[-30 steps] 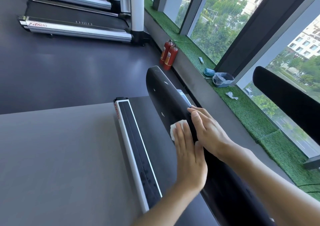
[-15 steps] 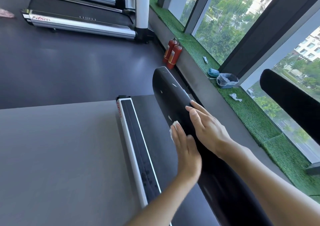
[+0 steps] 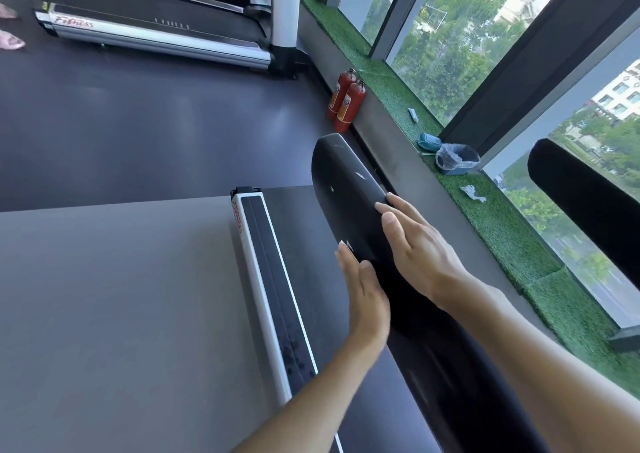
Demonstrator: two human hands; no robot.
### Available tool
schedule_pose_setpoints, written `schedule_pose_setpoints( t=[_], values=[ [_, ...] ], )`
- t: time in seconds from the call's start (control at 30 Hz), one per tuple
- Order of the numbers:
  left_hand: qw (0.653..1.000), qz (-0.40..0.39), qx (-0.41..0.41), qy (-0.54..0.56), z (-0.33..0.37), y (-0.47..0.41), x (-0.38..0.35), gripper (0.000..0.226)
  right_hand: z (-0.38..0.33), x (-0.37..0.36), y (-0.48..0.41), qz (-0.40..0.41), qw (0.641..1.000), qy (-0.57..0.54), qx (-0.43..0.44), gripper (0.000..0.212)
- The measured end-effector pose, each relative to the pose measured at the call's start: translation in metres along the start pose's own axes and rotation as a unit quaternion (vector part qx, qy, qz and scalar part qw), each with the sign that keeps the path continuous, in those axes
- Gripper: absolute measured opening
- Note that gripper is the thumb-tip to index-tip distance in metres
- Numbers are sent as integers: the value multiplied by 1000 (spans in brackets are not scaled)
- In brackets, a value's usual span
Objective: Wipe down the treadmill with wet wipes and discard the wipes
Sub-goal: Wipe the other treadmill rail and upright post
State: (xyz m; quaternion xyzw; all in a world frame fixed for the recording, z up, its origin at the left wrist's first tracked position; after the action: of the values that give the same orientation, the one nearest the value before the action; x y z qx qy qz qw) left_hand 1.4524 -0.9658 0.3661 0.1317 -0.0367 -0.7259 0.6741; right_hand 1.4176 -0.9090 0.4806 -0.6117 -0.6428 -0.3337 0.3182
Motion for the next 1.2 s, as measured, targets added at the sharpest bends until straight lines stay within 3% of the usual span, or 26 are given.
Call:
schedule_pose_setpoints(
  t=[0.13,0.33,0.5,0.67,0.87,1.07,1.2],
  values=[
    [999,-9,-43,-22,-7,30,-12,54,2,1,-2,7,1000,-9,-3,52],
    [993,38,-66,-92,18,-23,6,54,3,1,-4,7,1000,-9,-10,51],
    [976,5,-154,-153,16,29,-3,57,7,2,-6,16,999,-39,-13,61],
    [973,20,-127,-192,40,-38,16,56,7,3,-7,38,997,-74,-7,52],
    [945,4,-199,-259,33,10,1,59,5,4,-6,27,996,-86,-8,48],
    [967,38,-130,-217,48,-51,18,56,9,2,-7,18,996,-85,-9,51],
    [944,22,-198,-262,34,5,0,59,9,3,-8,9,993,-115,-14,49]
  ],
)
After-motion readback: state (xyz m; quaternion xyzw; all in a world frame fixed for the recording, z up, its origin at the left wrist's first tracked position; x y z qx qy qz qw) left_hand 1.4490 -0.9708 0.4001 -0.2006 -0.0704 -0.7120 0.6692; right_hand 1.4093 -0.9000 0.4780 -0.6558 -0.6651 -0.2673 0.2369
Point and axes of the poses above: each hand's wrist, its own y-axis away from the middle knuckle, its own x-axis out of the back of the hand, z = x × y, the point moved 4 cm from there along -y, towards the middle knuckle, and after that the axes turned 14 degrees about -y, right-handed, at the moved point
